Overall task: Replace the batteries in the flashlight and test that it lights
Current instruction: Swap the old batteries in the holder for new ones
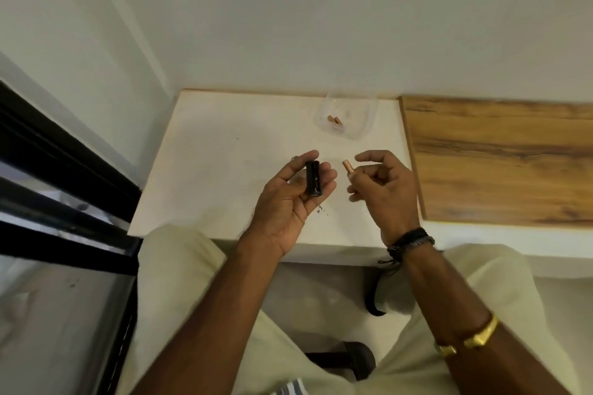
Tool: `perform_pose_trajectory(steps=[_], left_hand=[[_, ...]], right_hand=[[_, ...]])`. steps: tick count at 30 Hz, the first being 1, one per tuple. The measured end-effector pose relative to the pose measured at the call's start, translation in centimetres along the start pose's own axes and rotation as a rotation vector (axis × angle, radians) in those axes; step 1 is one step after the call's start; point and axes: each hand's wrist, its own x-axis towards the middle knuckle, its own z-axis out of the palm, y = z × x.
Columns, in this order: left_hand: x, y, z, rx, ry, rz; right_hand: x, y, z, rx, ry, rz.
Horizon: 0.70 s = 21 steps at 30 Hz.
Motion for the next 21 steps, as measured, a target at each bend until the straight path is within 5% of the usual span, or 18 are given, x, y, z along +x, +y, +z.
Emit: perform_pose_trajectory(steps=[7,14,21], left_hand=[[-0.6,-1.9,-0.1,0.004,0.139,-0.124],[-0.5,-2.9,-1.0,-0.033,0.322,-0.260],[0.0,-3.5,-1.2,0.114,0.226,-0.153]], right_hand=[[-3.3,0.2,-0.6,0.194,-0.064,-0.011],[-3.6,1.3,-0.8,0.075,-0.122,0.079],[-3.4,1.1,-0.8,-0.120,-0.181,-0.078]])
